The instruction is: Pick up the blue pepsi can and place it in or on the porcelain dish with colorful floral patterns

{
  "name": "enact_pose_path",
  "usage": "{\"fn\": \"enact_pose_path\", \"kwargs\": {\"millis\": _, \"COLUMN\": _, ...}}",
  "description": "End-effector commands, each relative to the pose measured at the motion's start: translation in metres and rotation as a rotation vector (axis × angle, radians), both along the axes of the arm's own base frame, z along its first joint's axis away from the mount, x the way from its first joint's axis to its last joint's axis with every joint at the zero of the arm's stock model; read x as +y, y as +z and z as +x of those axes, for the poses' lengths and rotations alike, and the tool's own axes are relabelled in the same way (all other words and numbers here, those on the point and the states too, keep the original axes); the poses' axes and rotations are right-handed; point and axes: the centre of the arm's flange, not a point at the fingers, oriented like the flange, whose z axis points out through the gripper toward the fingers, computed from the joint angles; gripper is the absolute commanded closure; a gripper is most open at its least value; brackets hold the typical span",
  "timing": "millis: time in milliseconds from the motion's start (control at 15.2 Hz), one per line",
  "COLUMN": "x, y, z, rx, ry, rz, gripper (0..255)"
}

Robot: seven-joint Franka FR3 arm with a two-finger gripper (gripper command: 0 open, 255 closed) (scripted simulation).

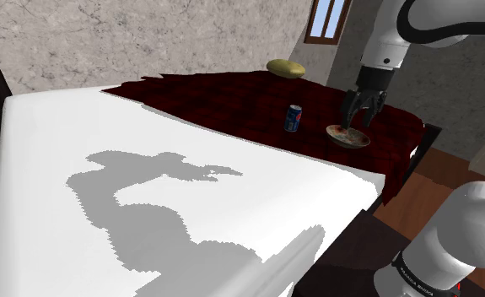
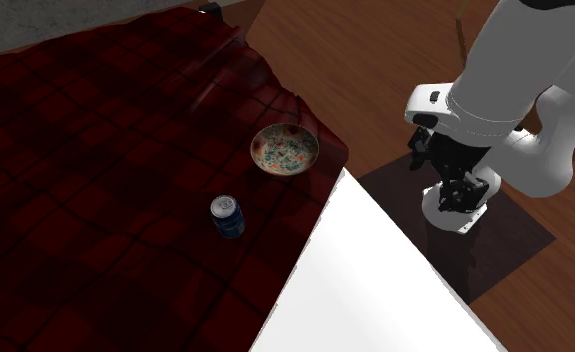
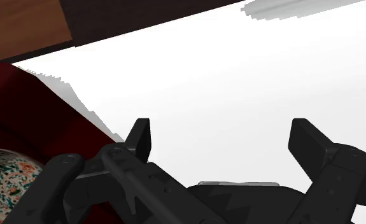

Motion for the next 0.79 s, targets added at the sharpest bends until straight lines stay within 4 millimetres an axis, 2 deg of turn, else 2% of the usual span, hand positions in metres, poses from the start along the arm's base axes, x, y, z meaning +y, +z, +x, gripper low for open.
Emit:
{"fn": "enact_pose_path", "kwargs": {"millis": 0, "x": 0.000, "y": 0.000, "z": 0.000, "rx": 0.000, "ry": 0.000, "rz": 0.000, "gripper": 0}}
{"fn": "enact_pose_path", "kwargs": {"millis": 726, "x": -0.066, "y": -0.031, "z": 0.127, "rx": 0.016, "ry": -0.033, "rz": -0.019, "gripper": 0}}
